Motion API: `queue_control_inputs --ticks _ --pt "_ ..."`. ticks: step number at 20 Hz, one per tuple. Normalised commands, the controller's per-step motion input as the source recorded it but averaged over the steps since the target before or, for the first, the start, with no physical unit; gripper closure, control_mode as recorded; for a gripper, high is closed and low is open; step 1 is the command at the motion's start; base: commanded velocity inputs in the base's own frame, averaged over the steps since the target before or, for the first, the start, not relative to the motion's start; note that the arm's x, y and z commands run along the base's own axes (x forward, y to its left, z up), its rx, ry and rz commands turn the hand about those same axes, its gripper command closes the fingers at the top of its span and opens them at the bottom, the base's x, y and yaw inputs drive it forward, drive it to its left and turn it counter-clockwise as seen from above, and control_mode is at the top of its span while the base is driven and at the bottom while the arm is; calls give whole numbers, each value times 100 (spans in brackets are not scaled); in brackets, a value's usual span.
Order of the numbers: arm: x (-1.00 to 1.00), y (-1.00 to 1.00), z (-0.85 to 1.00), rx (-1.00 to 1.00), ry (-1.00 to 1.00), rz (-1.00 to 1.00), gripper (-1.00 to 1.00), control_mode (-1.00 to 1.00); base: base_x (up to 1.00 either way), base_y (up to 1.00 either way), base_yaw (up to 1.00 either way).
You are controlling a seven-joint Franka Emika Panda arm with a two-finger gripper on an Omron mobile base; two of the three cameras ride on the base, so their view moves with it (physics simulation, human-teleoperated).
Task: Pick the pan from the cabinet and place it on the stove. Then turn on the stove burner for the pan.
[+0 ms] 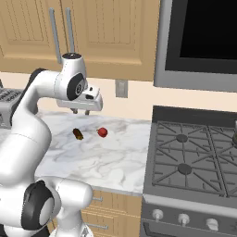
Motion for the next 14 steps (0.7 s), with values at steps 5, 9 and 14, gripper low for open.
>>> queue_control_inputs --ticks 5,9,14 --pt "-13 1 0 0 -7 0 -100 -100 0 0 0" --pt "-25 0 12 0 -28 0 -100 -100 0 0 0" --pt "-20 7 34 0 -33 0 -100 -100 0 0 0"
